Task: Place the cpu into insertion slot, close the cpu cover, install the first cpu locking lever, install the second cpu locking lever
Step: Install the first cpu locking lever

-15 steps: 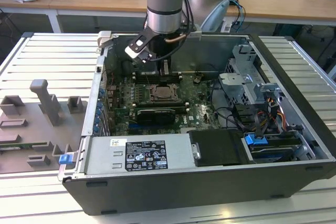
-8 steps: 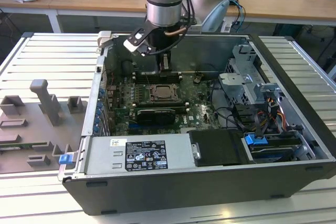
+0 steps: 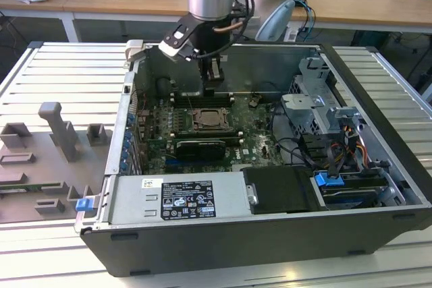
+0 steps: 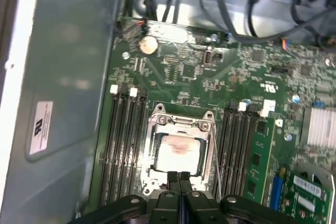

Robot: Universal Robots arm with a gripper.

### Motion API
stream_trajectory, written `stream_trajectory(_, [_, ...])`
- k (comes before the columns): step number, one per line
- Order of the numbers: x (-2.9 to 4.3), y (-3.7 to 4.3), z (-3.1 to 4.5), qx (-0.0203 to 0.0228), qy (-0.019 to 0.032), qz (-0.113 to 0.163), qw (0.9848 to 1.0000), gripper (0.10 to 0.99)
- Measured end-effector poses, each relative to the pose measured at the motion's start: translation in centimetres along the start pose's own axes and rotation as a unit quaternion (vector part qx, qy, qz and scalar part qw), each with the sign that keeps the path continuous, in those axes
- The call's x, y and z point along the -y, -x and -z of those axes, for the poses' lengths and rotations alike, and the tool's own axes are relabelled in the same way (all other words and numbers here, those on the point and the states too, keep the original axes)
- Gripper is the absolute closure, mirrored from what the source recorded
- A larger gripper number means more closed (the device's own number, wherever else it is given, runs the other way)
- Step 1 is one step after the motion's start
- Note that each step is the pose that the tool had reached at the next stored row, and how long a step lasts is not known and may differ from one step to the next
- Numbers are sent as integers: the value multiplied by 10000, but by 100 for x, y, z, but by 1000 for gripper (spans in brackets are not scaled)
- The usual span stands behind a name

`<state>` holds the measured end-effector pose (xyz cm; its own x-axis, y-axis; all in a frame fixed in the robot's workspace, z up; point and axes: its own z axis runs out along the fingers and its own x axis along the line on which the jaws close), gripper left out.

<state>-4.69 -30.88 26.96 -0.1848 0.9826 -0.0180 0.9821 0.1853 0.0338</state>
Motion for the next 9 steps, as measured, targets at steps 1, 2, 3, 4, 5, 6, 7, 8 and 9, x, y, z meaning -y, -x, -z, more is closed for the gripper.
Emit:
stream_trajectory(1, [0,0,-2,-2,1,88,10000,980])
stream_trajectory(2, [0,0,-4,-6,2,213,9998,980])
stream_trajectory(3, [0,0,-6,-11,2,314,9995,980])
stream_trajectory(4, [0,0,-8,-16,2,458,9989,980])
stream_trajectory(5, [0,0,-10,-20,3,551,9985,980])
stream_trajectory(6, [0,0,-12,-24,4,643,9979,980])
stream_trajectory(7, [0,0,-14,-27,5,744,9972,980])
stream_trajectory(8, [0,0,-16,-30,5,838,9965,980])
stream_trajectory(9, [0,0,-17,-35,4,966,9953,980])
